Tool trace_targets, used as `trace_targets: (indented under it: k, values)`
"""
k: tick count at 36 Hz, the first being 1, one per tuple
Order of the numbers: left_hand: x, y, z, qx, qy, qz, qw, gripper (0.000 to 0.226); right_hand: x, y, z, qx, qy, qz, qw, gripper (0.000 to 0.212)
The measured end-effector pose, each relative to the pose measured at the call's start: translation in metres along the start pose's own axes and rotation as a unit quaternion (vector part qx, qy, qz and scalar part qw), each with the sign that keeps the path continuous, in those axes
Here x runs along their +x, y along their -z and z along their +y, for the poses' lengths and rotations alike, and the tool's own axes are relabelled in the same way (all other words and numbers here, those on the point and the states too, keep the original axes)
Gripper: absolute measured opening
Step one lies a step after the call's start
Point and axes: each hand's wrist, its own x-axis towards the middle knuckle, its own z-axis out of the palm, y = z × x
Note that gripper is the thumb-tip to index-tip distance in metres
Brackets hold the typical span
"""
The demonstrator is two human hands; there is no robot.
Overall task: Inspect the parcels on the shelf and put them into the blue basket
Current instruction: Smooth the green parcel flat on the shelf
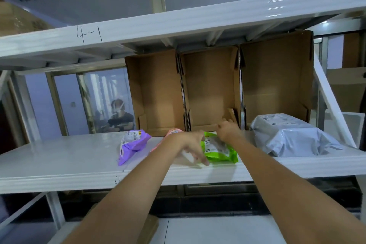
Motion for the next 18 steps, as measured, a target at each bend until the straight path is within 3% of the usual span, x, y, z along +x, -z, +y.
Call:
trace_targets:
  k: [3, 8, 14, 18]
  values:
    - [0.004, 0.014, 0.013, 0.002, 0.026, -0.021, 0.999, 0.076, -0.008, -0.001, -0.003, 0.018, 0.026, 0.005, 0.999, 0.042]
    - [0.03, 0.003, 0.026, 0.041, -0.016, 0.184, 0.982, 0.033, -0.03, 0.001, 0.0, 0.06, 0.044, -0.01, 0.997, 0.041]
    - [0.058, -0.048, 0.025, 0.043, -0.027, 0.145, 0.988, 0.04, -0.05, 0.004, 0.025, 0.113, -0.003, -0.055, 0.992, 0.048]
    - [0.075, -0.063, 0.008, 0.001, -0.024, 0.19, 0.982, 0.045, -0.052, -0.006, 0.027, 0.119, 0.041, -0.043, 0.991, 0.044]
